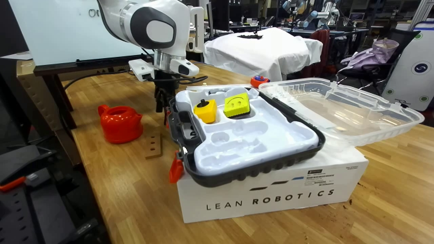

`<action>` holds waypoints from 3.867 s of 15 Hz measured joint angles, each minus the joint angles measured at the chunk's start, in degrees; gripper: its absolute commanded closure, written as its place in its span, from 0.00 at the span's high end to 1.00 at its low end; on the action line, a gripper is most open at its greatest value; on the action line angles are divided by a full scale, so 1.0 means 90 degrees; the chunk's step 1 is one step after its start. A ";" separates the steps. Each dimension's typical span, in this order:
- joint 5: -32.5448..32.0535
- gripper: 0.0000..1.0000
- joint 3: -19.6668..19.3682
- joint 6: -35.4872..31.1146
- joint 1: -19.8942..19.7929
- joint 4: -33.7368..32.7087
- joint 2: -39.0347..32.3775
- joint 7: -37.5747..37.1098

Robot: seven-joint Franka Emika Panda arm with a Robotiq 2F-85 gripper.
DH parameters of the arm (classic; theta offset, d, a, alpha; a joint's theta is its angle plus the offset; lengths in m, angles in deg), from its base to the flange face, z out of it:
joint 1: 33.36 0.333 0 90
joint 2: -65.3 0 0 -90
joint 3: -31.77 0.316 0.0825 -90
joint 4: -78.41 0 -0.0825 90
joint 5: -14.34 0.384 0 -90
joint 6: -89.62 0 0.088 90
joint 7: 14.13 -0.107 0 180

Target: Pick up the bolt from the table and put it in the orange kettle.

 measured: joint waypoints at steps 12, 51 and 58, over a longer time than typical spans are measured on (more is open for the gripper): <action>-0.0001 1.00 -0.0078 0.0015 0.0000 -0.0614 -0.0477 0.0000; 0.0042 0.07 -0.0093 0.0017 -0.0024 -0.0231 0.0038 0.0000; 0.0061 0.07 -0.0028 0.0018 -0.0021 0.0851 0.1665 0.0000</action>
